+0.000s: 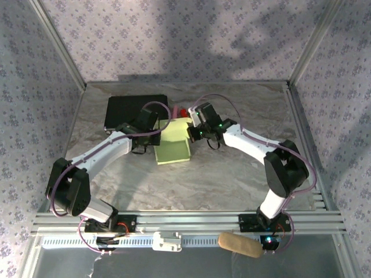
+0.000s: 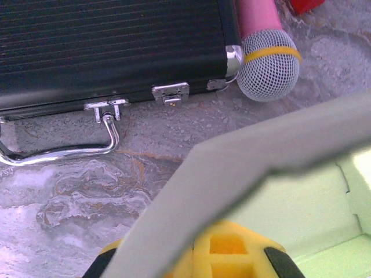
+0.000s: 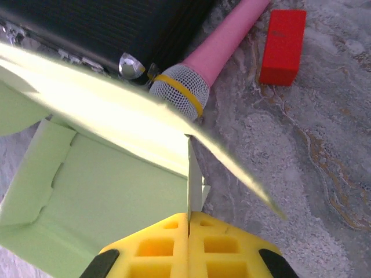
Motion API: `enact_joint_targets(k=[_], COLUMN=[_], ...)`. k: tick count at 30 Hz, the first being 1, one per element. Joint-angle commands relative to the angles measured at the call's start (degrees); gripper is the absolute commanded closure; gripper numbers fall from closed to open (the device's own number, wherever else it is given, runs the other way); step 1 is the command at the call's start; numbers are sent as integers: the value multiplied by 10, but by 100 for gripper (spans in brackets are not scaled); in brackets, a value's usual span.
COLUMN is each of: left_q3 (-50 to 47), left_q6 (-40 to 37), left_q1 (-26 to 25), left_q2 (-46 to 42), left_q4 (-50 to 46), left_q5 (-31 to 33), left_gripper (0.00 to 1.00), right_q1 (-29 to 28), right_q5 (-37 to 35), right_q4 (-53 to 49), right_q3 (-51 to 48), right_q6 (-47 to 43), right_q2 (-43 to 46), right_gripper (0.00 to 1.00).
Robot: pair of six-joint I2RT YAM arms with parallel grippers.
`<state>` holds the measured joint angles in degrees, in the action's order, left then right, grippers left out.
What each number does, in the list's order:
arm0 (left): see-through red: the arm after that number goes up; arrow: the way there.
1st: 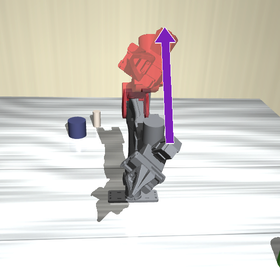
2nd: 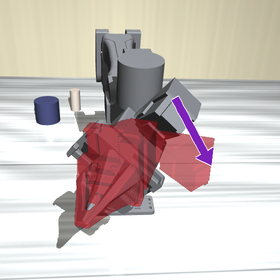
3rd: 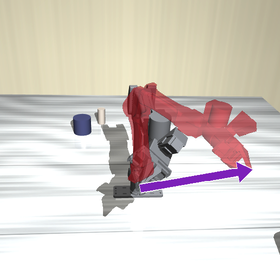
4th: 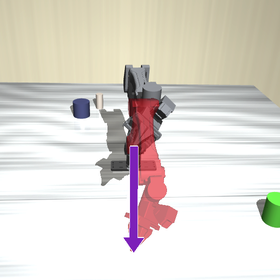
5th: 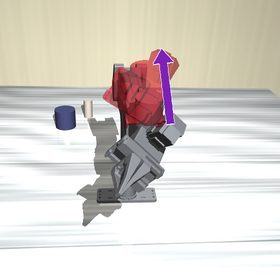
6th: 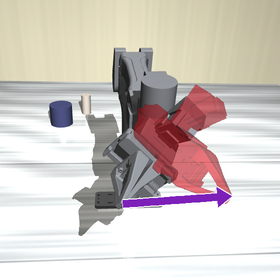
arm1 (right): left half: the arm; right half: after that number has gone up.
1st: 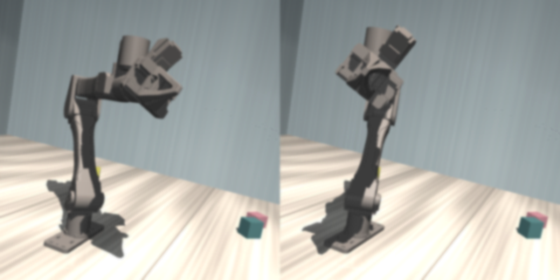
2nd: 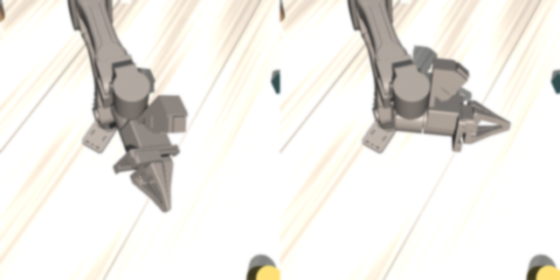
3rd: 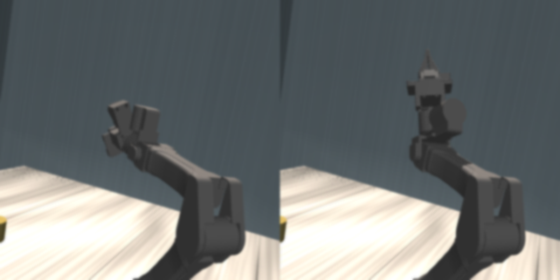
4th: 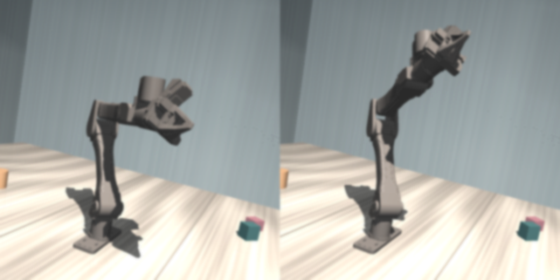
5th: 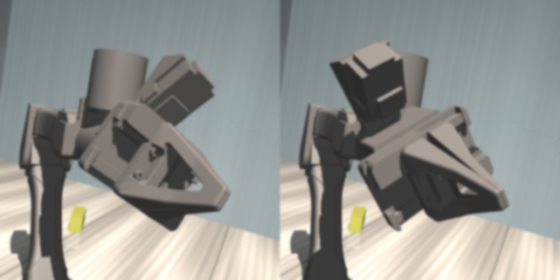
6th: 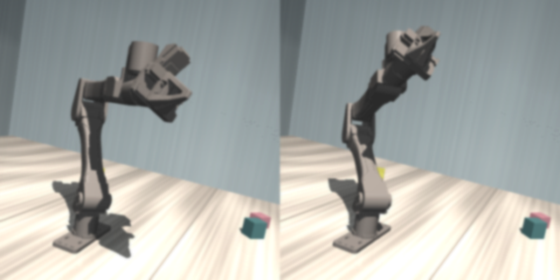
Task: Fold the paper box
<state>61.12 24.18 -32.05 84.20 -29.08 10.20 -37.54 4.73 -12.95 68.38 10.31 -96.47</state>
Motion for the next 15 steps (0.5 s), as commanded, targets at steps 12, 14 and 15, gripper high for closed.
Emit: enact_joint_targets(k=[12,14,15], left_q3=[-174,-195,-204], left_q6=[101,100,98], left_q1=[-49,-53,-56], left_q2=[-76,-90,-97], left_q4=[255,281,291], left_q5=[45,47,51], left_gripper=[100,100,100], right_q1=[-122,-135,-139], right_q5=[-212,-232,-240], right_q4=[144,164,171], right_q3=[-106,-119,-126], right_q6=[127,127,128], right_q2=[37,40,40], right_gripper=[100,100,100])
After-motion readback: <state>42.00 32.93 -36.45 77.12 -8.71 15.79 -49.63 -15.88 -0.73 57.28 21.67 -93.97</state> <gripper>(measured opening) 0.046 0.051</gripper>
